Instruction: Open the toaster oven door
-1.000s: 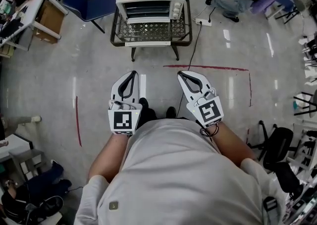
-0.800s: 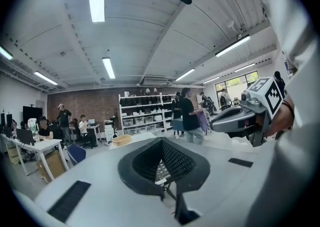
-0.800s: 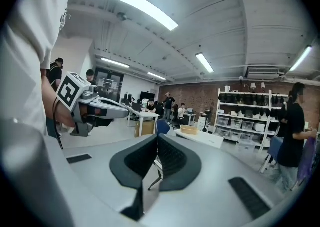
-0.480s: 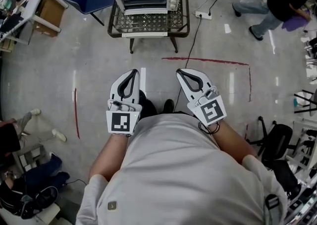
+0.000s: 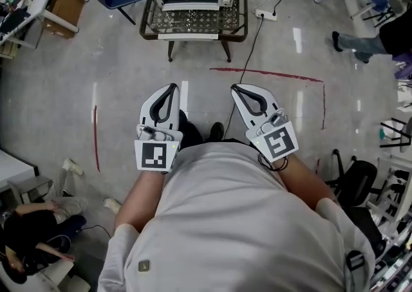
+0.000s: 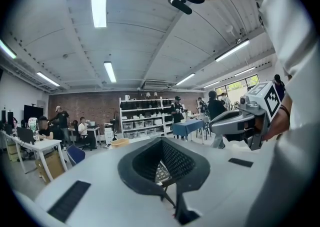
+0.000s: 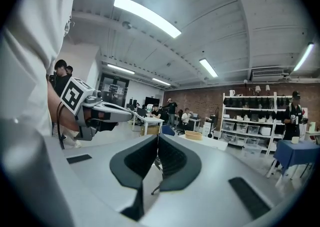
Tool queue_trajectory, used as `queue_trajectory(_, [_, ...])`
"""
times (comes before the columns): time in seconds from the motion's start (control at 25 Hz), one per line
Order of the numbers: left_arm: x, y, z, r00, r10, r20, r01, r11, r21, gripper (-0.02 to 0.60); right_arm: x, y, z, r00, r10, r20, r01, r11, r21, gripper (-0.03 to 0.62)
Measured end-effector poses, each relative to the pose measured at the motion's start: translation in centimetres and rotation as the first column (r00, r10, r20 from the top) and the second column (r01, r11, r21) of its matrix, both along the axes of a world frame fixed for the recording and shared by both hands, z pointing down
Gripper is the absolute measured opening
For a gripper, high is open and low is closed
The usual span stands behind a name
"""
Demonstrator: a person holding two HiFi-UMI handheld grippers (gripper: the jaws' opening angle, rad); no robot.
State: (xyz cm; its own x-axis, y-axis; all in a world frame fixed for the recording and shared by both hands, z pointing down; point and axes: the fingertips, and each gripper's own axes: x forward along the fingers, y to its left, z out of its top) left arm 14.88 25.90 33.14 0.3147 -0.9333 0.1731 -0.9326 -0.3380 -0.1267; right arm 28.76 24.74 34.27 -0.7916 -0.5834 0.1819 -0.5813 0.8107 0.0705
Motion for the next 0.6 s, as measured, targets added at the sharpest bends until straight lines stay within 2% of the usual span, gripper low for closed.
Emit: queue_trajectory(0.6, [-0.04,-0.32,0.63,1.0,0.007,-0.004,-0.007,1.0,0.01,0.017,-0.1,0.09,0.49,1.0,-0.012,-0.017,0.012,1.0,0.007,0.02])
